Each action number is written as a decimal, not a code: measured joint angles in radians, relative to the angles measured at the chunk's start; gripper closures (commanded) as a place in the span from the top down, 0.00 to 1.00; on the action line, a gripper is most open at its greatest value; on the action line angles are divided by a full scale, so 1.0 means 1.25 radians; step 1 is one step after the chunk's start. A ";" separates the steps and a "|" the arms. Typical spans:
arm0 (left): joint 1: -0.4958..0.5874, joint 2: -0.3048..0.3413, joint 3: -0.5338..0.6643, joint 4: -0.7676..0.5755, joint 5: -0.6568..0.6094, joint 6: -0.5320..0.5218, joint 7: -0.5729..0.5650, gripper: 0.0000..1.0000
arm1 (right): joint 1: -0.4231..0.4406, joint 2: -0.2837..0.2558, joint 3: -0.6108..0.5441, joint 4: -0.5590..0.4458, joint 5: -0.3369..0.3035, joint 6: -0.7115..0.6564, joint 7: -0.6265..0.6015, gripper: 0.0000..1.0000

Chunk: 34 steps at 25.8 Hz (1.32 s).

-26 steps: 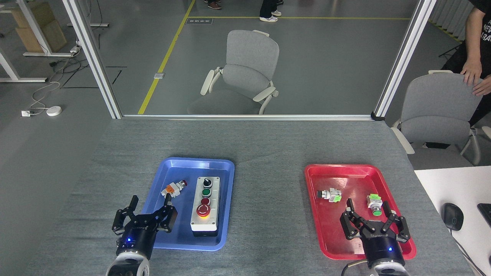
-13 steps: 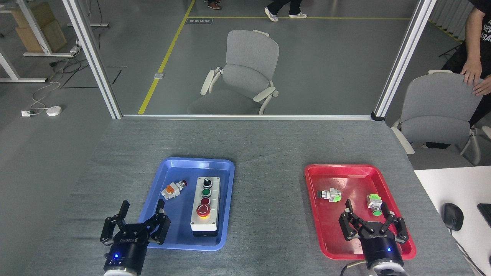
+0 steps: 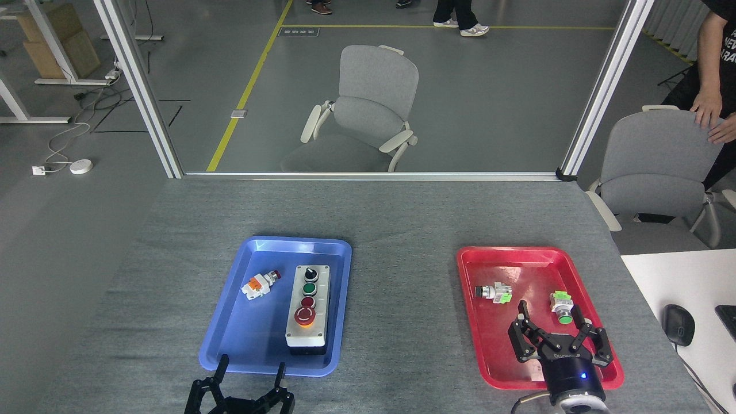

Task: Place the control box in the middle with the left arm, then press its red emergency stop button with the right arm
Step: 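Move the left gripper toward the grey control box on the blue tray, then grasp the near end of the grey control box with the left gripper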

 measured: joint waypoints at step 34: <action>-0.234 -0.120 -0.084 0.302 -0.019 0.123 -0.163 0.98 | -0.001 0.001 -0.041 0.004 0.006 -0.038 0.000 0.98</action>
